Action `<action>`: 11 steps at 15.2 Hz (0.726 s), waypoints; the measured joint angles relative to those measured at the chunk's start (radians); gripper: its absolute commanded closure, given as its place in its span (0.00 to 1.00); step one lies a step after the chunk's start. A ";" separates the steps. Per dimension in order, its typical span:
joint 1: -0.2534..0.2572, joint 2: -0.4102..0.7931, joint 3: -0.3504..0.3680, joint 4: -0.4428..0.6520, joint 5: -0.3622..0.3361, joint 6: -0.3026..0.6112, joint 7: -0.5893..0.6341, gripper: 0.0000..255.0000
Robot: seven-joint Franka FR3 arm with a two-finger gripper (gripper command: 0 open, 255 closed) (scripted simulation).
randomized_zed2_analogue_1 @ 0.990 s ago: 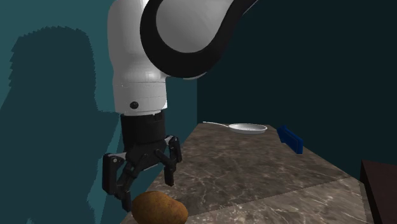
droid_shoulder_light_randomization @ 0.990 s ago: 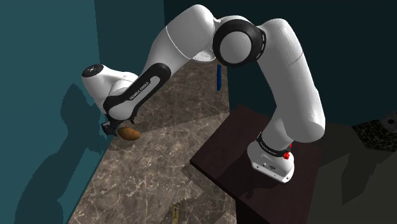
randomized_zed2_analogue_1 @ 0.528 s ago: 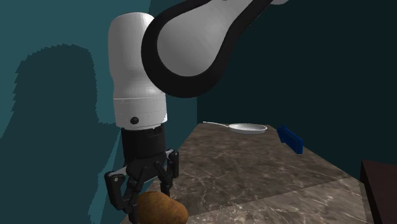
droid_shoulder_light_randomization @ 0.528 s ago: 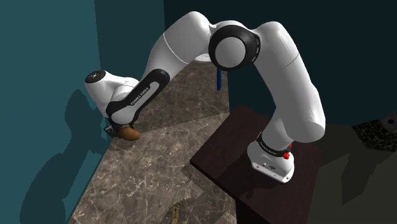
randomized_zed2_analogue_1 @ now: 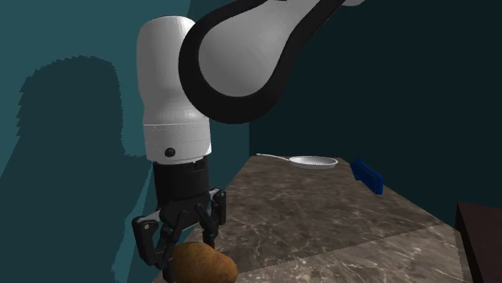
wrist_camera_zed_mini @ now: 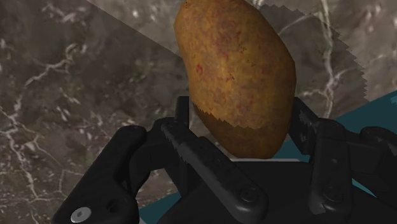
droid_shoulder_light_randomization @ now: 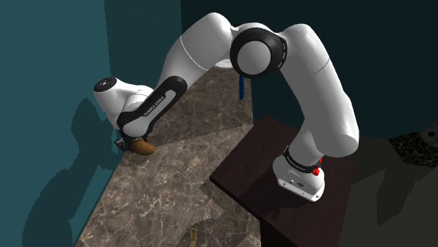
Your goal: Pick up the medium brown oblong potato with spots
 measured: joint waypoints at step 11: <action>-0.019 -0.096 0.024 -0.023 0.026 -0.074 -0.018 1.00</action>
